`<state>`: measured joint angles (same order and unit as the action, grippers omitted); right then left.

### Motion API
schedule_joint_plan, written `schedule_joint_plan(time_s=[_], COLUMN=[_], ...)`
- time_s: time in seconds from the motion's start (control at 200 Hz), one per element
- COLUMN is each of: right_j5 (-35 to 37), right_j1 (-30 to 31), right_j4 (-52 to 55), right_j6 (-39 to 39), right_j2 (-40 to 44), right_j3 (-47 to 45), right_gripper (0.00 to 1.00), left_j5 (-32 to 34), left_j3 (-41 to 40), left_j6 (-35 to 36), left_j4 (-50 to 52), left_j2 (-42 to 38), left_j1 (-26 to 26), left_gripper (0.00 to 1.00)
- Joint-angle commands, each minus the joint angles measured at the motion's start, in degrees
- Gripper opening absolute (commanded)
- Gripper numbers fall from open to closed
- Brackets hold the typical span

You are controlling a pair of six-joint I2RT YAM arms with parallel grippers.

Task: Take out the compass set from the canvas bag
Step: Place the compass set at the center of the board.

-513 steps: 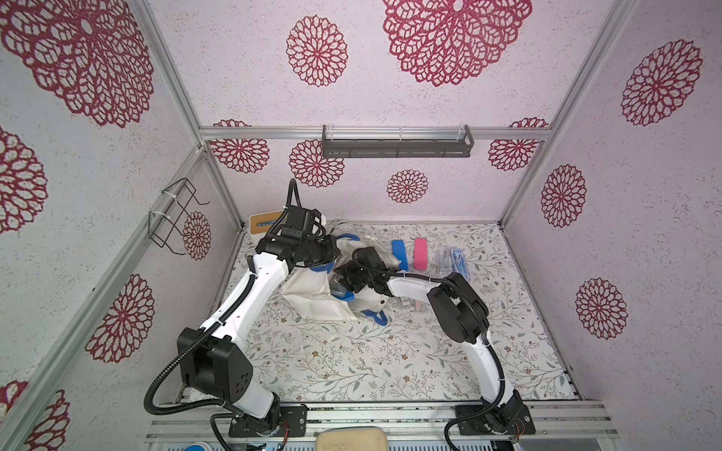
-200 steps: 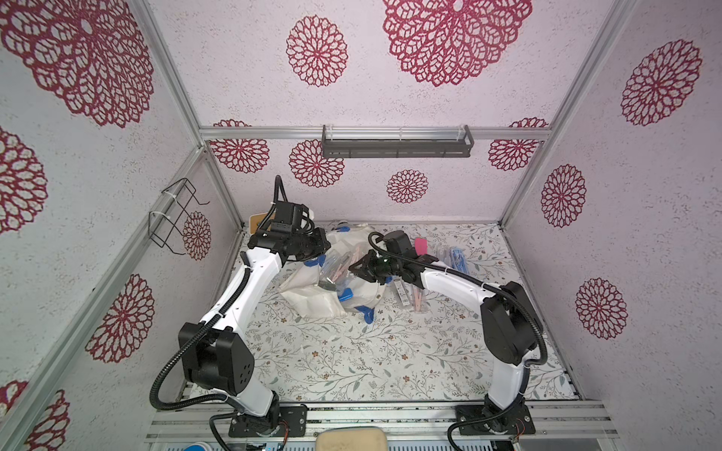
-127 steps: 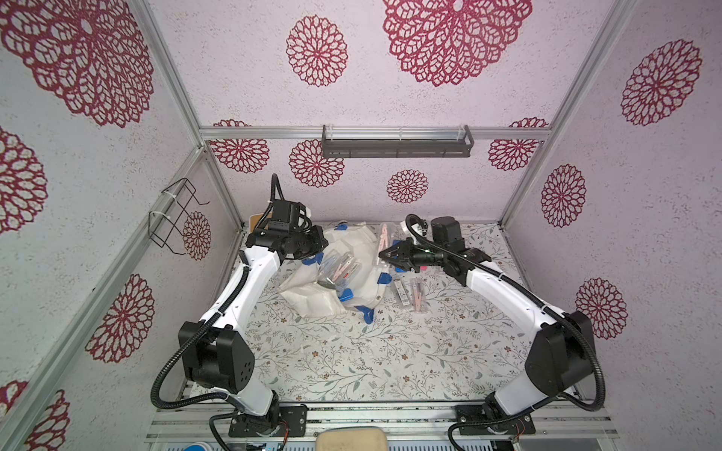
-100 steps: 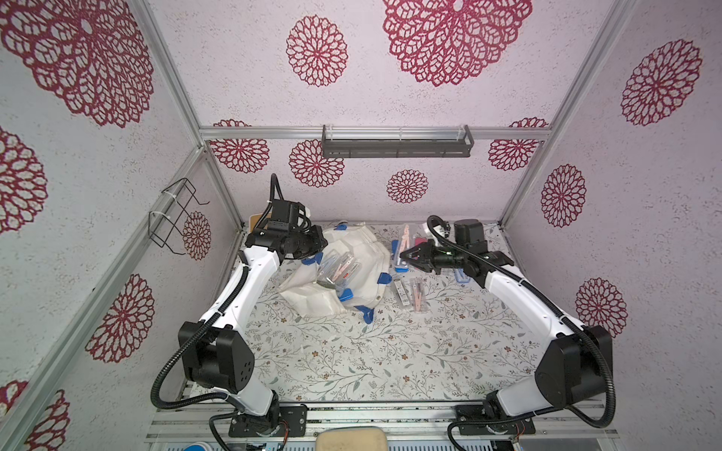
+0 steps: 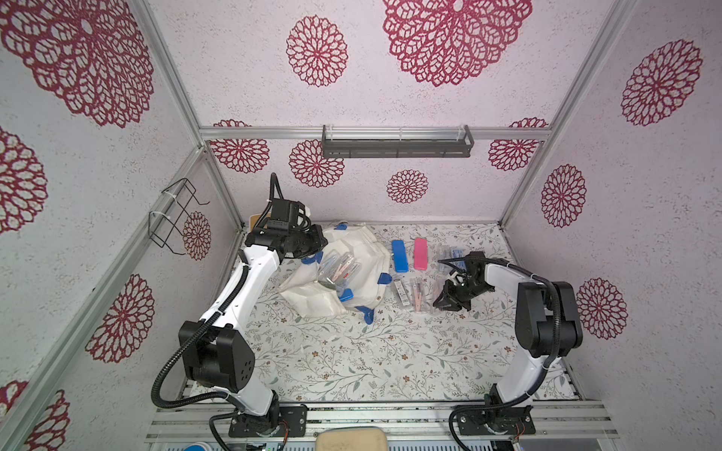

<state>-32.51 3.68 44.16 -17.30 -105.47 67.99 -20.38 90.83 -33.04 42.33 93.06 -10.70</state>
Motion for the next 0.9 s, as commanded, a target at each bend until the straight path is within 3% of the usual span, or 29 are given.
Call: schedule_joint_plan(time_s=[0.0,0.3,0.57,0.891], right_j5=[2.0,1.9,9.7,16.4], right_j1=[0.2,2.0,3.8,3.7], right_j4=[2.9,4.7,6.5,8.0], right_j6=[4.9,7.8,7.7,3.2], right_j2=[-0.1,-6.2,-7.8,-3.5], right_j3=[4.6,8.2,9.3,12.6], right_gripper=[0.08,0.1,0.13,0.49], left_j5=[-1.2,-1.1,-1.2,-1.2], left_j3=[1.7,1.0,0.0,-0.3], left_j6=[0.0,0.0,-0.4,-0.9], left_j4=[-2.3,-2.3,-2.3,-2.5], left_j2=[0.2,-0.5,-0.9,-1.3], left_j1=[0.4,0.5,0.5,0.5], left_gripper=[0.0,0.0,0.0,0.0])
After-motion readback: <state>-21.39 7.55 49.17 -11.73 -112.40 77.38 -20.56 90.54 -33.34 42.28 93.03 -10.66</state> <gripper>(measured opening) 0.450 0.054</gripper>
